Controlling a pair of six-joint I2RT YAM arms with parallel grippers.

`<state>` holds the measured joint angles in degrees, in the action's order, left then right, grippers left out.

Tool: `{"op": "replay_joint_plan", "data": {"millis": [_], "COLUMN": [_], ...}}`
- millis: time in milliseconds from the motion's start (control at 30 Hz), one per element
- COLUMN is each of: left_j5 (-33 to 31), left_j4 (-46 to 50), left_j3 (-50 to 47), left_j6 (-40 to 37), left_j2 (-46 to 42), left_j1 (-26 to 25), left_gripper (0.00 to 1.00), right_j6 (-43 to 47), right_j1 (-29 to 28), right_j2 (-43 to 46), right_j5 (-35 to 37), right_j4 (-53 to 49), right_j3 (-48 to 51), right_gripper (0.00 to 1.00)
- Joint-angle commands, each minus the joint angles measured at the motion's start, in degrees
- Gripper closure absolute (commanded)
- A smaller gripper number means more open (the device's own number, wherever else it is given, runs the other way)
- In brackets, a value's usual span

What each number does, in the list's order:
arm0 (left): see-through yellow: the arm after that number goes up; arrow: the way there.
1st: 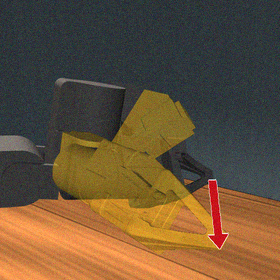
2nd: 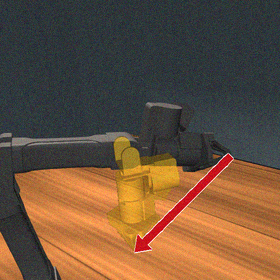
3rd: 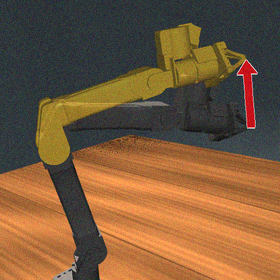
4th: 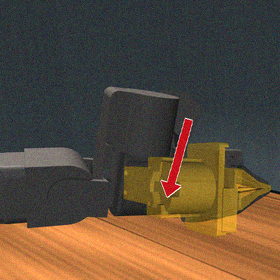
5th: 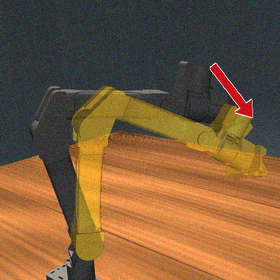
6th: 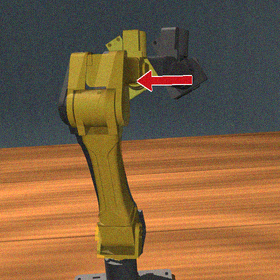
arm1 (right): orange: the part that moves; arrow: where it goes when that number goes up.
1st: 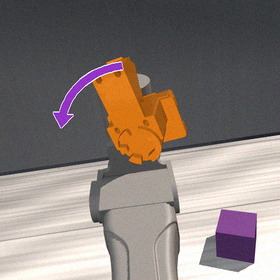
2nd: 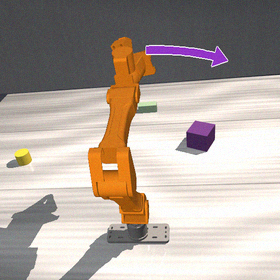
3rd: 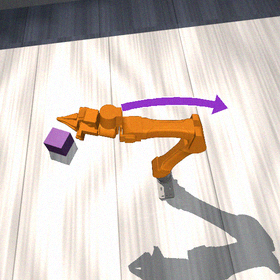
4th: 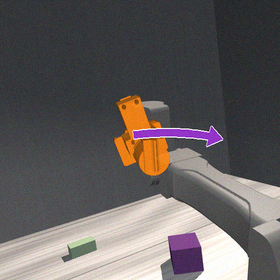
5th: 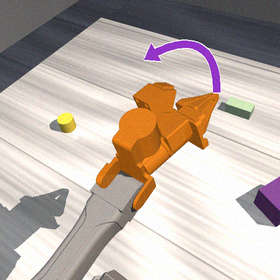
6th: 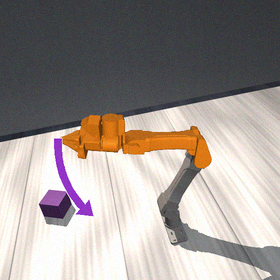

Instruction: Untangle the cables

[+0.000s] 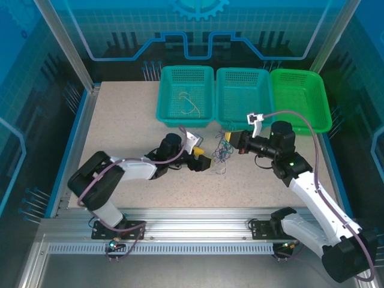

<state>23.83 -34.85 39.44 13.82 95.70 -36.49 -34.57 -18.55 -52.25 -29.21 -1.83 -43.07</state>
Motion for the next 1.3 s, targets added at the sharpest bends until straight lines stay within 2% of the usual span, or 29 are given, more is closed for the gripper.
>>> {"op": "replay_joint_plan", "data": {"millis": [0, 133, 233, 367, 533, 633, 767, 1000, 1033, 1100, 1267], "left_j5": [2.20, 2.87, 3.15, 3.81, 7.68, 7.67, 6.88, 6.87, 6.72, 6.01, 0.07], "left_j4": [-8.17, -15.86, -20.89, -23.62, -29.90, -28.04, -24.93, -18.85, -18.09, -15.90, -13.97], "left_j3": [1.94, 1.86, 2.36, 3.46, 4.01, 4.97, 5.26, 6.76, 7.05, 7.39, 4.12], "left_j6": [5.05, 10.18, 13.80, 15.56, 18.63, 18.88, 17.74, 15.66, 15.51, 14.87, 14.79], "left_j2": [4.90, 9.29, 11.49, 12.90, 15.24, 16.42, 16.43, 15.91, 15.91, 15.55, 10.74], "left_j1": [0.37, 0.55, 0.52, 0.41, 0.42, 0.37, 0.03, -0.66, -0.77, -0.81, 0.39], "left_gripper": [0.25, 0.44, 0.53, 0.54, 0.51, 0.57, 0.76, 0.78, 0.82, 0.99, 1.00], "right_j6": [-2.47, -4.39, -5.28, -5.77, -5.81, -6.19, -6.17, -6.73, -6.70, -6.54, -4.58], "right_j1": [1.05, 1.12, 1.06, 1.06, 1.08, 1.10, 1.08, 1.30, 1.33, 1.34, 3.20], "right_j2": [1.36, 1.12, 1.01, 1.12, 1.62, 1.71, 1.87, 2.06, 2.06, 2.28, 4.53], "right_j5": [-1.83, -3.16, -3.72, -3.92, -3.40, -3.39, -3.23, -2.25, -2.12, -1.83, 3.36], "right_j4": [3.19, 5.27, 5.96, 6.26, 5.86, 6.31, 5.99, 6.47, 6.46, 6.03, 0.48], "right_j3": [-0.02, -0.39, -0.72, -0.89, -0.91, -0.94, -1.40, -1.56, -1.67, -1.75, -2.02], "right_gripper": [1.00, 1.00, 1.00, 1.00, 1.00, 1.00, 1.00, 1.00, 1.00, 1.00, 1.00]}}
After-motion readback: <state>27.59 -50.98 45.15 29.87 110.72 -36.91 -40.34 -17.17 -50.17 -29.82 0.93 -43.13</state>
